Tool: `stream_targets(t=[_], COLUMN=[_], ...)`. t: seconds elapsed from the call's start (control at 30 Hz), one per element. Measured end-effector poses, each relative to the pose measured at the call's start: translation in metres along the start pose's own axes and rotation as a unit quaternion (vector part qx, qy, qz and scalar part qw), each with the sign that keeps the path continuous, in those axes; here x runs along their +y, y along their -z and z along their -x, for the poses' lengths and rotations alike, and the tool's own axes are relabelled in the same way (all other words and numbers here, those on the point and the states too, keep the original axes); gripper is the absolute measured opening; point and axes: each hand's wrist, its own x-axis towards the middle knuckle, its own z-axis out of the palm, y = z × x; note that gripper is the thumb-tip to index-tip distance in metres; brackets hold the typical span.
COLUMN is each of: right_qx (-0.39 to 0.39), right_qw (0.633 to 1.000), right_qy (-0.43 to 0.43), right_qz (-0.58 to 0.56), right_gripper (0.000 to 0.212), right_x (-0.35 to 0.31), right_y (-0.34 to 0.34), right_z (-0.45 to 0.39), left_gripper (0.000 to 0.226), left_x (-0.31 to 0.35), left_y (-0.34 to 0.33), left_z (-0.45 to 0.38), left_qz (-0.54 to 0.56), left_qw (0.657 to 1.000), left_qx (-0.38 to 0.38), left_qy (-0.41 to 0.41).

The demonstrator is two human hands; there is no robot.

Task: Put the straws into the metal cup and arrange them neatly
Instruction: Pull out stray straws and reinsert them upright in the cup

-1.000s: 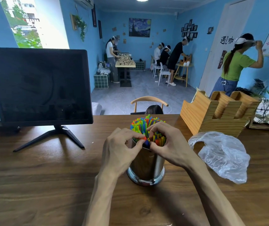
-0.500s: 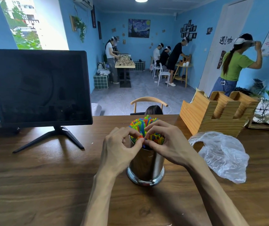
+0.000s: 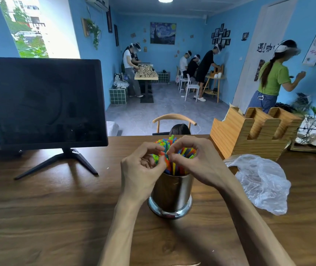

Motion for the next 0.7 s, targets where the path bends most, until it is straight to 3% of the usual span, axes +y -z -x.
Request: stream_targets(t=[0.3,0.57,0.7], right_qx=[0.023,0.147,0.16], right_qw=[0.998,0.972,0.969], right_qy=[0.016,0.011,0.023], right_qz=[-0.049,-0.184,-0.186], right_gripper=[0.021,0.026,0.017], right_x=[-0.012,-0.016,-0.013], right_y=[0.0,-0.016,-0.023], right_z=[-0.013,-0.02,-0.02], left_gripper=[0.019,0.027,0.03], left_x=[0.016,0.027,0.027], left_y=[0.005,-0.001,-0.001], left_z=[-0.011,-0.019,-0.021], left_qz=[0.031,0.128,0.146], left_qw=[0.998,0.989,0.986], left_qx=[0.047,0.06,0.047], left_qy=[-0.031,0.049,0.07])
